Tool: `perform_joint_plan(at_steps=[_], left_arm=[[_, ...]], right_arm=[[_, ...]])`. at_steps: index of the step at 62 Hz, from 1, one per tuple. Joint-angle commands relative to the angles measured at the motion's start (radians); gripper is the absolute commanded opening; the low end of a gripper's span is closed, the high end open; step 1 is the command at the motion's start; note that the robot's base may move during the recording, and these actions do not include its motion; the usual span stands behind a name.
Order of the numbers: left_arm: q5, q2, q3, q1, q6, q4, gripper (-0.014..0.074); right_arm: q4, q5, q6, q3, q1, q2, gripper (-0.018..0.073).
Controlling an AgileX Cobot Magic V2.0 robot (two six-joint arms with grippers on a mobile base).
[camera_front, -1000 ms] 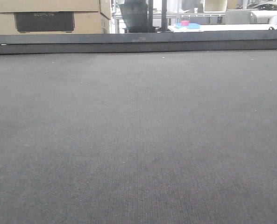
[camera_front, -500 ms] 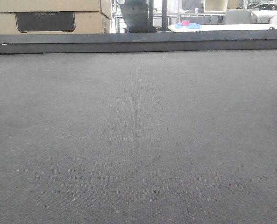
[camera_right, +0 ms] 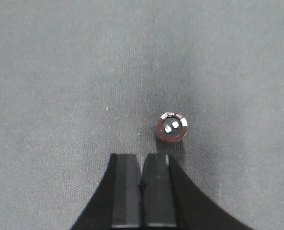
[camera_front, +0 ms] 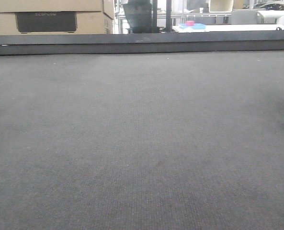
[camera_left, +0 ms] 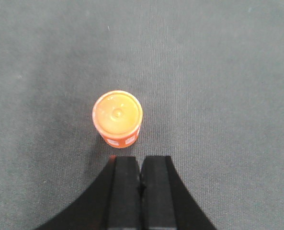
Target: Place cylindrical capacitor in blue bin on shelf
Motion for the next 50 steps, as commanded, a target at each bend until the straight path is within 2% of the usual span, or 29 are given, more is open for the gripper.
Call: perform_joint_plan(at_steps=[1,11,15,31,36,42,50], left_arm=[[0.016,0.032,-0.042,0.002,-0.002,-0.009,-0.0110],[0.011,0.050,-0.049,0.002,-0.002,-0.009,-0.0110],[0.013,0.050,-0.049,0.002,-0.002,-0.009,-0.0110],[0.021,0.050,-0.049,0.002,-0.002,-0.009,-0.0110],[0.021,0.050,-0.049,0.002,-0.002,-0.009,-0.0110],[0.029,0.050,-0.049,0.002,-0.002,-0.009,-0.0110],[0.036,0.050,-0.049,0.002,-0.002,-0.009,-0.0110]], right_arm=[[-0.003,0.079,-0.002,-0.069,-0.015,0.065,-0.0162],[-0.030,0.188,-0.002,-0.185,-0.050,0.191,-0.0158],[-0.032,0.217,-0.002,-0.222,-0.063,0.238,-0.0114],[-0.022,0.218,-0.002,-0.248,-0.074,0.366,0.0392],[-0.022,0.202,-0.002,-0.248,-0.074,0.397,0.0493],[-0.018,0.189,-0.002,-0.248,-0.074,0.421,0.0546],[-0.016,0.134,-0.002,-0.248,-0.074,0.447,0.0527]])
